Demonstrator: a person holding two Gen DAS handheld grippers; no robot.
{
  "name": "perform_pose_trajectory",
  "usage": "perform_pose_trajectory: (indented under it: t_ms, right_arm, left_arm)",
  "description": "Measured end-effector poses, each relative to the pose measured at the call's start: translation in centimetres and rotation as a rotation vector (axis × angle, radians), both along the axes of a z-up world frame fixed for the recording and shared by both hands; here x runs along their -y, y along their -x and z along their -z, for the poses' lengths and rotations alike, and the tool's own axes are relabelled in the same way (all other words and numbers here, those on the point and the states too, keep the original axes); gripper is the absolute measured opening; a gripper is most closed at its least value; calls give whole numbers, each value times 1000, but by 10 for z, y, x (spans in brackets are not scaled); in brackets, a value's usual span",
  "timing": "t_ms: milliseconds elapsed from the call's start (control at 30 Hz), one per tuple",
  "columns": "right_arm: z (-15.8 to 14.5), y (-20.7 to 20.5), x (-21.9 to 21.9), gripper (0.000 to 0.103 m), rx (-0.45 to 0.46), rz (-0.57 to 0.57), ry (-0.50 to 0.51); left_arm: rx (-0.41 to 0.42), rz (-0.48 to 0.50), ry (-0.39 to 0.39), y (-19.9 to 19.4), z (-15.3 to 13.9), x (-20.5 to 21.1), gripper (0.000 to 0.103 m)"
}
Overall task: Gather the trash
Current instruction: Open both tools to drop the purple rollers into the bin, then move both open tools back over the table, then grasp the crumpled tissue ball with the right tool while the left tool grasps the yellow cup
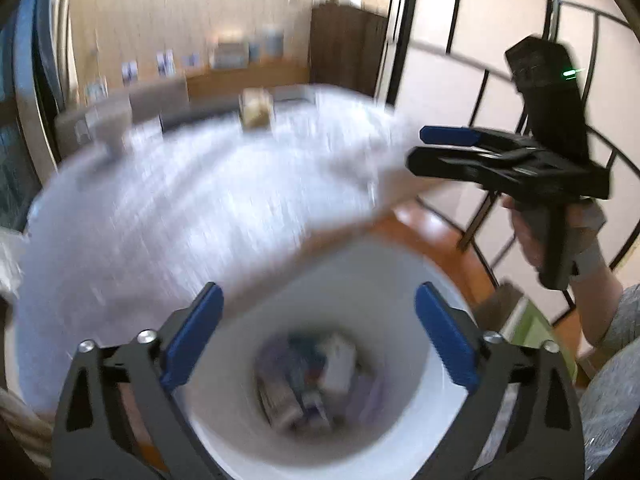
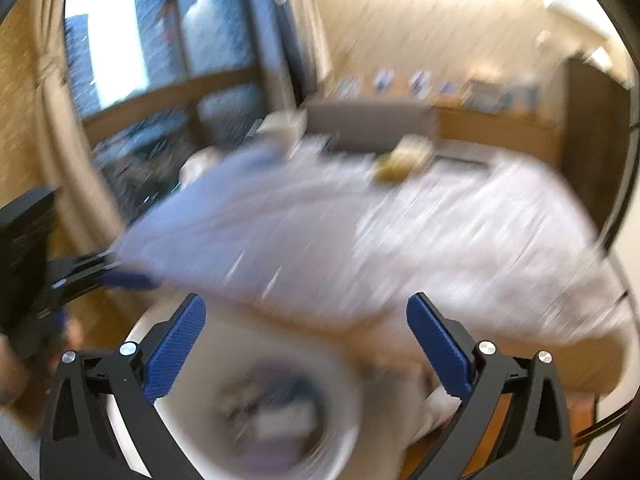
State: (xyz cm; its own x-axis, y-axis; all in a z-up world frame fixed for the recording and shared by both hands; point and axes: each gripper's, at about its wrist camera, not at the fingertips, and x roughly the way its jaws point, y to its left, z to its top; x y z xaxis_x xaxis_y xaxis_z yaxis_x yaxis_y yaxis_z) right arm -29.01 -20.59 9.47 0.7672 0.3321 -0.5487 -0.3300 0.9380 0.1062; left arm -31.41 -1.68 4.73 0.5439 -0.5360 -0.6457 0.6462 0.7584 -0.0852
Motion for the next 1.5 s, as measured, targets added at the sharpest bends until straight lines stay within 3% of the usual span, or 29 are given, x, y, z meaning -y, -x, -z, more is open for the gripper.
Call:
perform_pose_trajectory:
  t_ms: [167, 300, 467, 700, 933, 1033, 1167, 1300, 1367, 1433, 1500]
  right_arm:
    - [-26, -67, 13, 99, 14, 76, 2]
    - [-26, -147, 20, 99, -81, 102, -54]
    - [-2, -232, 31, 99, -223, 123, -157]
    - [34, -297, 27, 98, -323, 158, -105]
    - [51, -329, 20, 94, -361, 153, -27]
    - [57, -339, 19, 92, -381, 146, -37]
    - [65, -343, 13, 82, -399, 131, -13]
    - [67, -347, 8, 81, -387, 130, 28]
    - [68, -347, 4, 78, -380, 130, 53]
    - [68, -346, 3, 74, -375, 130, 71]
    - [67, -345, 1, 62, -373, 120, 75]
  left_arm:
    - [82, -36, 2, -49, -30, 18, 99]
    - [119, -28, -33, -88, -36, 40, 99]
    - [166, -37, -125, -142, -28, 64, 99]
    - [99, -14, -162, -210, -14, 83, 99]
    - [15, 9, -163, -255, 5, 102, 92]
    - [-28, 4, -134, -270, 10, 103, 92]
    - [-78, 2, -109, -284, 14, 106, 85]
    - [-129, 4, -79, -294, 17, 108, 83]
    - [-164, 12, -68, -298, 20, 110, 73]
    - [-192, 13, -67, -301, 23, 112, 57]
    - [-189, 11, -79, -302, 25, 116, 50]
